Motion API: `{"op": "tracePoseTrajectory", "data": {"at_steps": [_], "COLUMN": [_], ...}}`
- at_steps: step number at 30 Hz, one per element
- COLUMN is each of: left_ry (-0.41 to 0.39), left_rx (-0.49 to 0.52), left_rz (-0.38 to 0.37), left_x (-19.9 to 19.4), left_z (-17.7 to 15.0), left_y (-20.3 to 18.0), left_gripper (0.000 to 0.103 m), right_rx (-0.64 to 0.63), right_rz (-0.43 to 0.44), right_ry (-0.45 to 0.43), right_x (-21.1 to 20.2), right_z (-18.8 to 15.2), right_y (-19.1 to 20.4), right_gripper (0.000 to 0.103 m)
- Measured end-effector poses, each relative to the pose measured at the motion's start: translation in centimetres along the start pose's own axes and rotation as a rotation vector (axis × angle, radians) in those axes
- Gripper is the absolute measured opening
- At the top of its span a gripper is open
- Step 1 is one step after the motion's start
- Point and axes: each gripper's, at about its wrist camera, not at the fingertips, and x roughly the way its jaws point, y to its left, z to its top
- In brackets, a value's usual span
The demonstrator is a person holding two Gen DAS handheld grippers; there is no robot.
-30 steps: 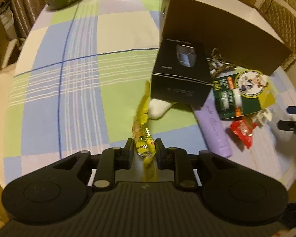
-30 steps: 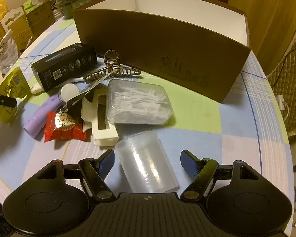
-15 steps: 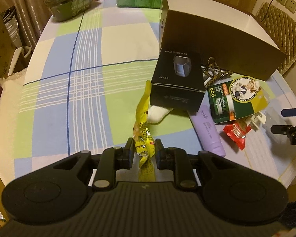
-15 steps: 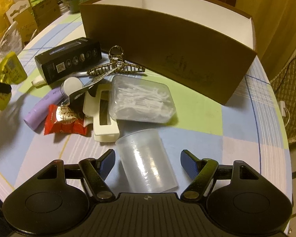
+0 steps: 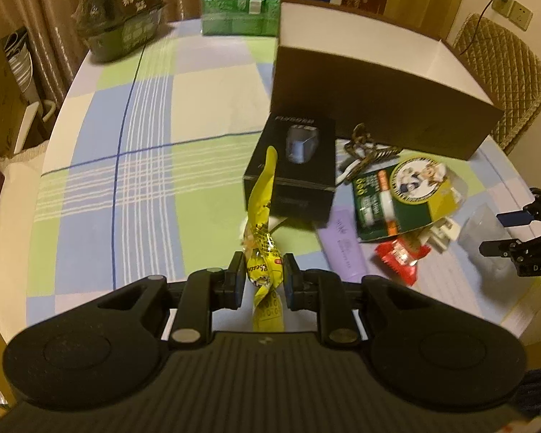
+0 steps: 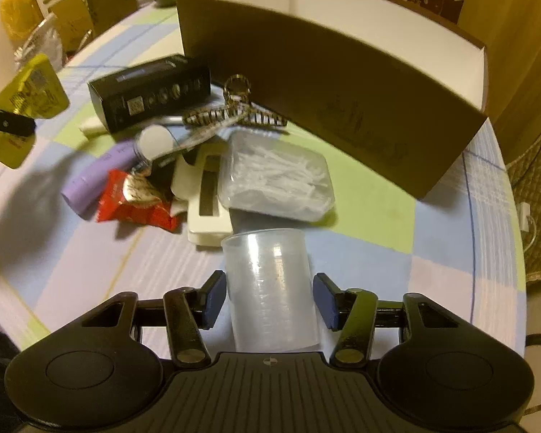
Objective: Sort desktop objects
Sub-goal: 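Lift the yellow snack bag with the left gripper while the right gripper grasps the clear cup, then carry the snack bag and clear cup with both grippers over the brown box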
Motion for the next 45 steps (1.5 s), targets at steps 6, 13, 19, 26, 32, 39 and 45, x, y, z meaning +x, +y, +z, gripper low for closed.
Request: {"op": "tracePoseTrajectory", "data": {"at_steps": [6, 13, 19, 26, 32, 39, 45], "left_ry": [-0.046, -0.103, -0.137, -0.187, -0.198, -0.199, -0.203], "left_rx": [0.019, 0.056, 0.108, 0.174, 0.201, 0.231, 0.235], "left_rz": [-0.016, -0.044, -0.086, -0.145, -0.182, -0.196, -0.209], "left_x": [-1.0, -2.0, -1.9, -0.8, 0.6, 2.7, 4.7], "left_z": [1.1, 2.9, 4.9, 9.5, 13.4, 17.0, 20.1], "left_y": [-2.2, -4.9, -7.2, -8.7, -9.0, -9.5, -10.2], "left_gripper": [0.017, 0.017, 0.017, 0.017, 0.017, 0.017, 0.017], "right_rx": [0.003, -0.002, 0.013, 0.048, 0.067, 0.091, 0.122], "right_rz": [0.019, 0.070, 0.092, 0.081, 0.063, 0.032, -0.006], "right_ry": [-0.033, -0.075, -0.140, -0.198, -0.230, -0.243, -0.251], "right_x": [-1.9, -4.0, -5.9, -6.9, -6.9, -6.0, -4.9], "right_z": [0.7, 1.2, 2.5, 5.6, 9.2, 12.4, 15.0], "right_y": [-0.9, -2.3, -3.5, -4.5, -5.4, -6.7, -8.6], "right_gripper": [0.050, 0.050, 0.050, 0.050, 0.050, 0.050, 0.050]}}
